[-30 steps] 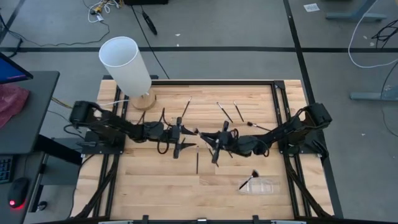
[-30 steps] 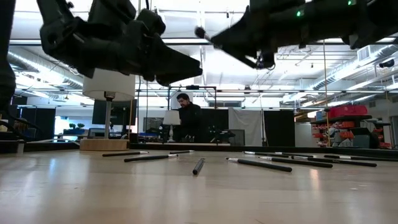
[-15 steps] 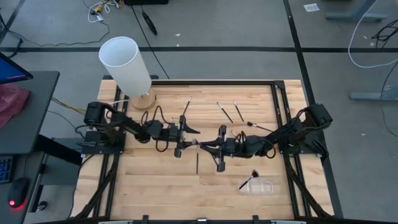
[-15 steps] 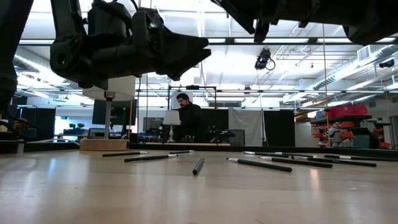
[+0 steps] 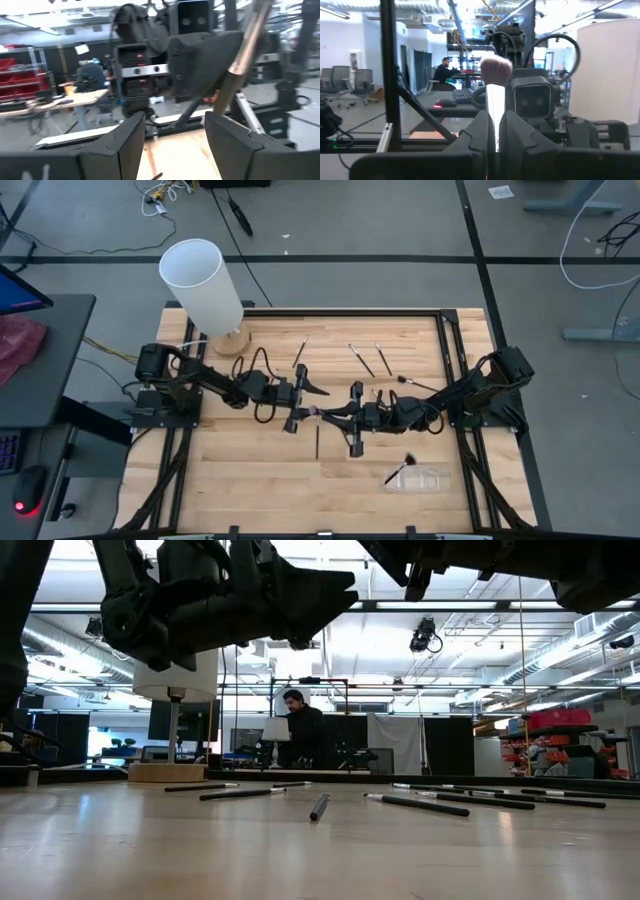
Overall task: Pick & Place Makeup Supplies
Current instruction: Put the silver makeup brush into the transparent organizer
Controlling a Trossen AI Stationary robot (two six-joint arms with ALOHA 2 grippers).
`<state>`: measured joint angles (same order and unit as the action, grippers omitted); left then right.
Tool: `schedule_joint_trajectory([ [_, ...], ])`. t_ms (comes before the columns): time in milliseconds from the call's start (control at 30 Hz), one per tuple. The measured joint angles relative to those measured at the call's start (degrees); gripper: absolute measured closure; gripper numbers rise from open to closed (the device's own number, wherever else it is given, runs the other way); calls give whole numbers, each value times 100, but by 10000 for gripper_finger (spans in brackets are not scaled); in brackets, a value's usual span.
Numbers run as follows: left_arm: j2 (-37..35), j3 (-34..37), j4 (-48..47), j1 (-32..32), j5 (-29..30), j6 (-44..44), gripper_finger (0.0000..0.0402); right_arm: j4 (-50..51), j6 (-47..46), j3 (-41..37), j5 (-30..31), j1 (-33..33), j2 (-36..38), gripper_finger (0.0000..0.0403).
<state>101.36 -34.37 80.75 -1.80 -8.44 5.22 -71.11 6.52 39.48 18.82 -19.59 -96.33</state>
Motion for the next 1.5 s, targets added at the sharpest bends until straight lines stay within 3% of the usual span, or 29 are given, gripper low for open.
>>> schedule_joint_trajectory([
  [333, 0, -263, -396, -223, -70, 450, 191, -290, 269, 2, -196, 4, 0, 371],
  [900, 0, -897, -629, -524, -97, 295, 195, -609, 811, 9, -211, 107, 2, 371],
  [1033, 0, -909, -617, -524, -67, 291, 224, -634, 942, 9, -216, 111, 2, 371],
  [1300, 0, -911, -514, -518, -17, 292, 318, -624, 966, 15, -209, 137, 2, 371],
  [1500, 0, -911, -472, -518, -129, 317, 353, -601, 1034, 20, -194, 138, 2, 371],
])
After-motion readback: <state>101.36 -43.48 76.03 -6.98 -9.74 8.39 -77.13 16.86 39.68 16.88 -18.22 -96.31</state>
